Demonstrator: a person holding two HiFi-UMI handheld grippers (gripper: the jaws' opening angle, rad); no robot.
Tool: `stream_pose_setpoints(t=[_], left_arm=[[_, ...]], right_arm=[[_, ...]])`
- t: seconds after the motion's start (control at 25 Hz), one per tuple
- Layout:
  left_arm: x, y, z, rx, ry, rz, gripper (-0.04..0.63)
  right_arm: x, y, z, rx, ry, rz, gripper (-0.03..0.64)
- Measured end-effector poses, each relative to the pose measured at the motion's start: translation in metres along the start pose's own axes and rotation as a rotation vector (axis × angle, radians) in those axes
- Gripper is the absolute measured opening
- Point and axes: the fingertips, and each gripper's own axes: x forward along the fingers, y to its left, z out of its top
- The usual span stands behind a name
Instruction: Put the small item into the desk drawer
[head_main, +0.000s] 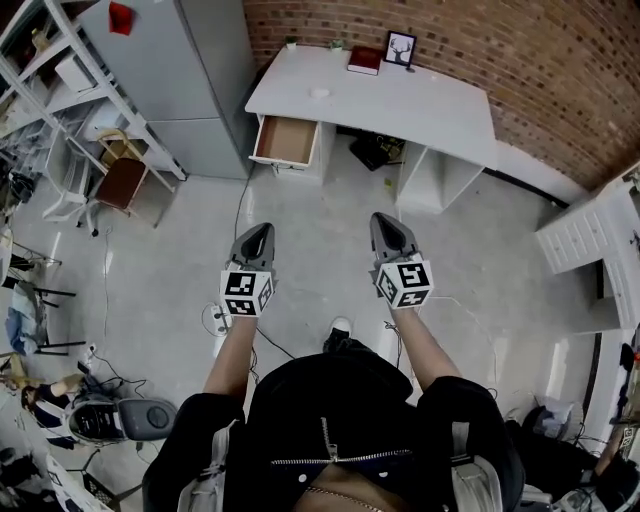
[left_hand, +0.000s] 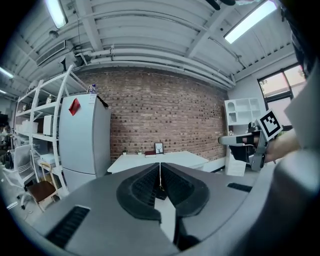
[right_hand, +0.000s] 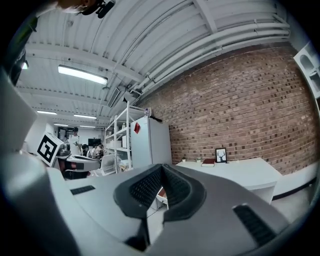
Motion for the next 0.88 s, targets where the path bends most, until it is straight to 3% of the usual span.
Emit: stream_pose_setpoints(t=[0.36, 0.88], left_arm=[[0.096, -0.009, 0.016, -0.026, 0.007, 0.042, 0.023], [0.156, 0.022, 0.015, -0.040, 0.001, 0.056, 0.023]], right_arm=[[0.065, -0.087, 0.005, 0.019, 0.017, 0.042, 0.008], [0.124, -0.105, -0.012, 0.028, 0.053, 0.063, 0.008]])
